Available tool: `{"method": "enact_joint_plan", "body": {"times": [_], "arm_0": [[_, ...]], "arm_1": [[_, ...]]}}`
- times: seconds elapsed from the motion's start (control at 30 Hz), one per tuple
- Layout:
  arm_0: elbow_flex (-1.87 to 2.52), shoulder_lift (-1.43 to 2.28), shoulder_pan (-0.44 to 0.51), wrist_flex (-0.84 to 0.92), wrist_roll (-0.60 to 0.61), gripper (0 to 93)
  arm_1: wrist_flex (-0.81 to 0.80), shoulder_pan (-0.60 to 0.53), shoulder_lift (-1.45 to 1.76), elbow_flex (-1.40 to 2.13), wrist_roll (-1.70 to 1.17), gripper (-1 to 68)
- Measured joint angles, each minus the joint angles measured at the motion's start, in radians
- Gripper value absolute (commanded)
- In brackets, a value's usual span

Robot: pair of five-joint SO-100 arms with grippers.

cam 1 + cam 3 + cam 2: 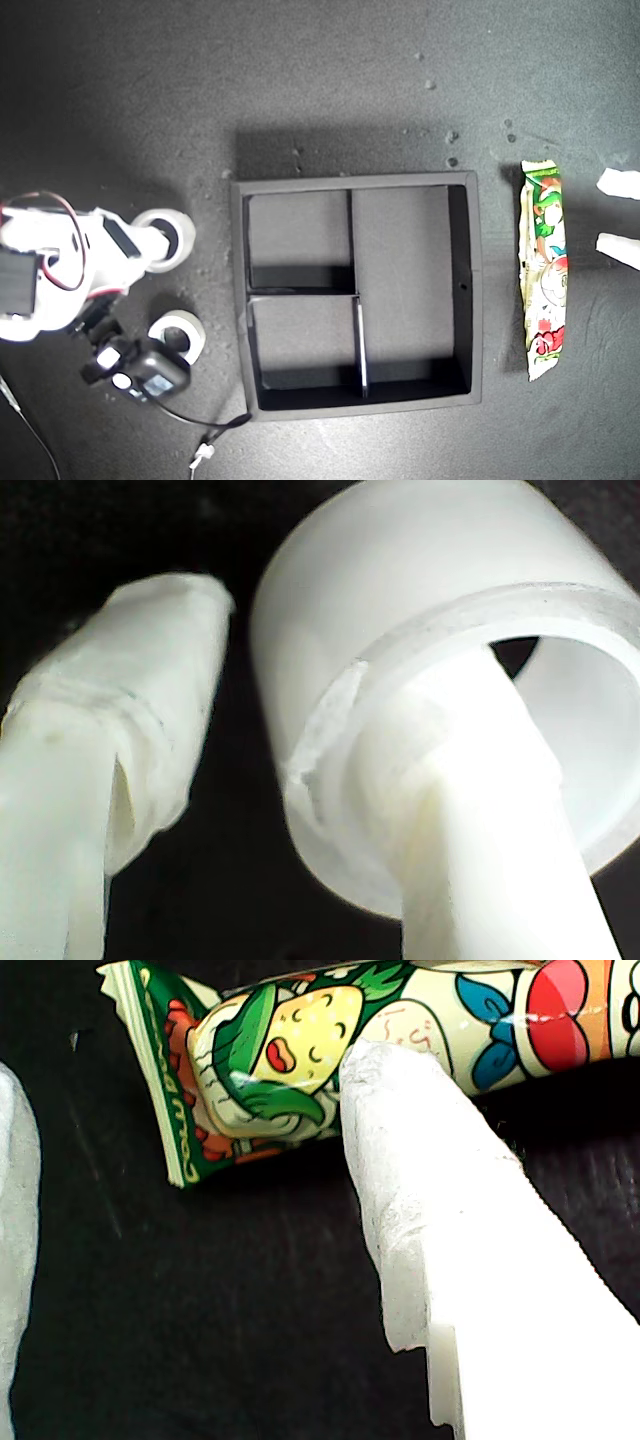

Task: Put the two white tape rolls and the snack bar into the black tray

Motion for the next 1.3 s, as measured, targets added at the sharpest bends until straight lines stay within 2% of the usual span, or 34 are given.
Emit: {"method": "enact_joint_plan", "body": {"times": [0.07,0.2,0.27,0.43,0.47,0.5,0.6,0.77,0.87,1.0,1.13,1.3], "arm_0": [[0.000,0.002,-0.003,0.000,-0.005,3.6],[0.006,0.061,-0.018,0.000,-0.014,1.7],[0.008,0.094,-0.021,0.018,-0.015,0.7],[-0.005,0.155,-0.020,0.101,-0.015,0.2],[-0.023,0.156,-0.020,0.127,-0.015,0.2],[-0.048,0.158,-0.020,0.158,-0.012,0.2],[-0.141,0.158,-0.021,0.242,0.008,0.2],[-0.368,0.140,-0.037,0.380,0.069,0.2],[-0.551,0.057,-0.048,0.471,0.104,0.2],[-0.847,-0.129,-0.046,0.589,0.144,0.2],[-1.131,-0.334,-0.046,0.689,0.164,0.2],[-1.453,-0.569,-0.046,0.818,0.175,0.2]], "arm_1": [[0.012,0.020,0.000,-0.026,0.000,17.8],[0.023,0.178,0.000,-0.021,0.000,11.7],[0.000,0.189,0.000,-0.003,0.084,9.8],[-0.032,0.173,0.000,0.038,0.428,11.3],[-0.032,0.179,0.000,0.038,0.445,13.1],[-0.034,0.189,0.000,0.038,0.419,17.8],[-0.037,0.199,0.000,0.032,0.236,21.7],[-0.015,0.190,-0.002,-0.048,-0.213,32.1],[0.015,0.120,-0.003,-0.132,-0.494,28.5],[0.086,0.038,-0.005,-0.229,-0.805,30.2],[0.117,-0.025,-0.052,-0.293,-0.945,31.8],[0.130,-0.074,-0.428,-0.514,-1.023,29.0]]}}
